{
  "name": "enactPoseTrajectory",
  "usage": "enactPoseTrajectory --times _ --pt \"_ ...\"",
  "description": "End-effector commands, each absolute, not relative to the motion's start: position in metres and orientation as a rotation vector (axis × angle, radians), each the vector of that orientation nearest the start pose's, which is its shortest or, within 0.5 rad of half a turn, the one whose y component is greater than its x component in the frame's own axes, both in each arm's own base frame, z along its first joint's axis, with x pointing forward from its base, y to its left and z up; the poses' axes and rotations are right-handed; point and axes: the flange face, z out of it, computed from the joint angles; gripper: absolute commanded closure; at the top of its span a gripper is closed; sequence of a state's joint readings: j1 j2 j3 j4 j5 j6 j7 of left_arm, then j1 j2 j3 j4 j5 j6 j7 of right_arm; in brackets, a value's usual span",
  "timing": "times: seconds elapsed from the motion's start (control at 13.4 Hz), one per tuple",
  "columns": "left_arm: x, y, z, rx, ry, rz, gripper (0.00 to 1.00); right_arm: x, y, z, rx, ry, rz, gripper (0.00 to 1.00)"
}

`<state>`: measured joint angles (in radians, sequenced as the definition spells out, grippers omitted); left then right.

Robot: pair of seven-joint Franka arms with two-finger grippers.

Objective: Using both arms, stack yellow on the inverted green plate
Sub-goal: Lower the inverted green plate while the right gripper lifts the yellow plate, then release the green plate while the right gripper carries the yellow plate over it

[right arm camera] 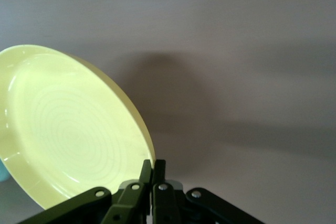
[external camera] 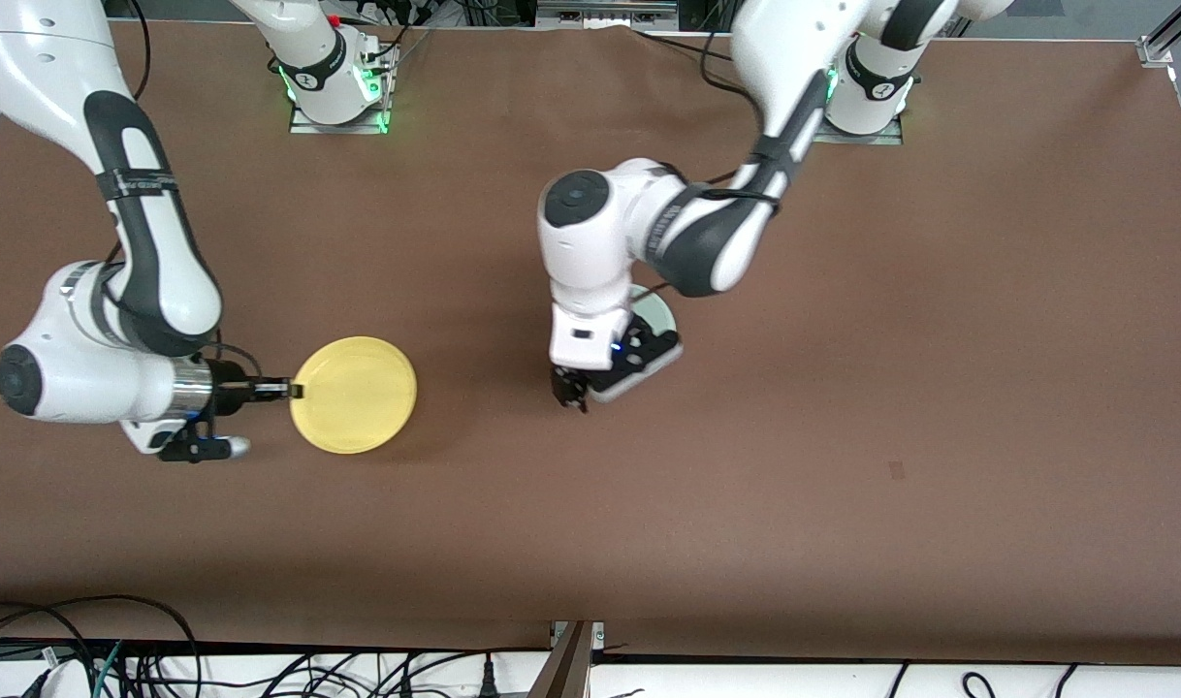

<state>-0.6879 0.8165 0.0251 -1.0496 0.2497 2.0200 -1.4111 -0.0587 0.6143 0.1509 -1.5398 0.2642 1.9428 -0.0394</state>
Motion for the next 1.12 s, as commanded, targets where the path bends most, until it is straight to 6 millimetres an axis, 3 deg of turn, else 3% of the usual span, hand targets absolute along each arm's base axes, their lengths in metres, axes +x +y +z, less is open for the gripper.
enactPoseTrajectory --times 0.0,0.15,0.3,0.52,0.67,0.82,1.04 --pt "0.631 -0.429 0.409 -2.974 -0.913 -0.282 0.0 0.667 0.15 0.296 -2.761 0.146 0.345 1.0" --pt "0.657 -0.363 0.449 -3.058 -0.864 -0.157 0.0 0.65 0.229 0.298 -2.777 0.207 0.344 1.0" --pt "0.669 -0.293 0.48 -3.099 -0.662 -0.029 0.0 0.62 0.314 0.294 -2.792 0.298 0.343 1.0" --pt "0.662 -0.226 0.527 -3.117 -0.39 0.056 0.0 0.567 0.4 0.275 -2.819 0.322 0.353 1.0" --pt "0.648 -0.188 0.554 -3.099 -0.261 0.146 0.0 0.538 0.43 0.261 -2.819 0.342 0.319 1.0" --pt "0.643 -0.144 0.559 -3.078 -0.096 0.258 0.0 0.511 0.455 0.246 -2.81 0.36 0.269 1.0" --pt "0.628 -0.073 0.573 -3.085 -0.032 0.248 0.0 0.497 0.457 0.232 -2.828 0.356 0.282 1.0"
